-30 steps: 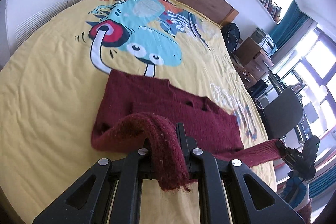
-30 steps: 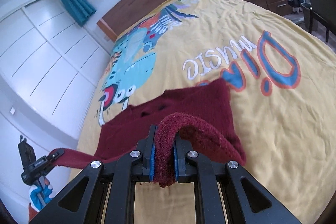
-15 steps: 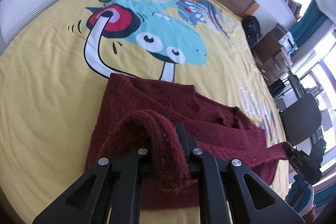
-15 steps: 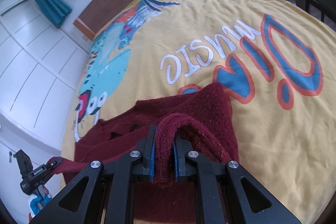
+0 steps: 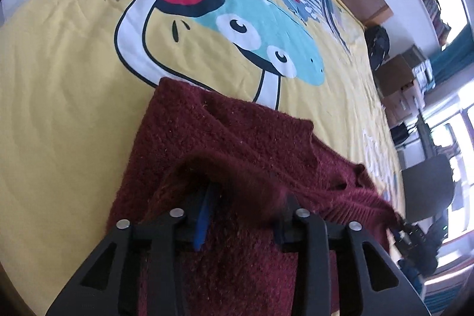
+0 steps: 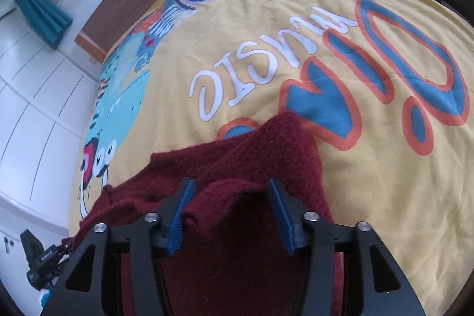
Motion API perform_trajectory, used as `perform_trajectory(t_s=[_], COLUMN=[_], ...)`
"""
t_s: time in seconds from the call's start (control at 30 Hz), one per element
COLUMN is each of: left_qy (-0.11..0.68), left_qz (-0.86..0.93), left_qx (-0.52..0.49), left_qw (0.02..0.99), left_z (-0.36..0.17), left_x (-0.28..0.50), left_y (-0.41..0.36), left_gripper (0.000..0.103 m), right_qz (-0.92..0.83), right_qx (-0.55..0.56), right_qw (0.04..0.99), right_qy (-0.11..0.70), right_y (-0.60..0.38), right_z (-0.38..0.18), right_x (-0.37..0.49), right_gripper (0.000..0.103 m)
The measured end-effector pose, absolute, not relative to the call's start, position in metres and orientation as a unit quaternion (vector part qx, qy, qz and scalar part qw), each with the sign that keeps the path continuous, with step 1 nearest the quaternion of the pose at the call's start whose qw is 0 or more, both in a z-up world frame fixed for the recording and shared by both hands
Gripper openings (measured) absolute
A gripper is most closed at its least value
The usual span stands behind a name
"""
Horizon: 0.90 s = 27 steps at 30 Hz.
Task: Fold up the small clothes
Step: 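Lift the hem with both grippers and fold it over toward the collar, then open both grippers and raise them away from the folded sweater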
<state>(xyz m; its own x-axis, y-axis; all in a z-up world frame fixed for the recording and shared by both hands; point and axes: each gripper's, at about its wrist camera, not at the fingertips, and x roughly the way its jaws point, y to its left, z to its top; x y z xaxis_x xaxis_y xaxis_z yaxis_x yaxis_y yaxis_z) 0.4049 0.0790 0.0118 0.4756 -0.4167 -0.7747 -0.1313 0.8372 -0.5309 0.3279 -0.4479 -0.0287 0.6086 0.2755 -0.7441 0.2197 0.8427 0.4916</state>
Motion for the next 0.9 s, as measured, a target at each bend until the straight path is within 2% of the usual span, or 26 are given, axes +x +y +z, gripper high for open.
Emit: perform_trajectory(t_s=[0.1,0.23,0.9], left_qy=[0.498,0.481,0.441], left_qz=[-0.090,-0.071,-0.022], left_qx=[-0.292,-0.290,-0.224], left_qw=[0.811,0.825,0.869], left_z=[0.017,0.035,0.121], left_x=[0.407,0.406,0.310], left_y=[0.086,0.094,0.104], left_gripper=[0.035,0.051,0.051], right_qz=[0.012,0.002,0.021], right_qx=[0.280,0.284,0.216], right_qw=[0.856,0.861,0.892], right_qy=[0.434,0.421,0.396], right_y=[-0.458,-0.471,-0.464], right_z=[-0.019,-0.004,0.072], right_x=[0.324,0.314,0.199], right_gripper=[0.059,0.059,0.059])
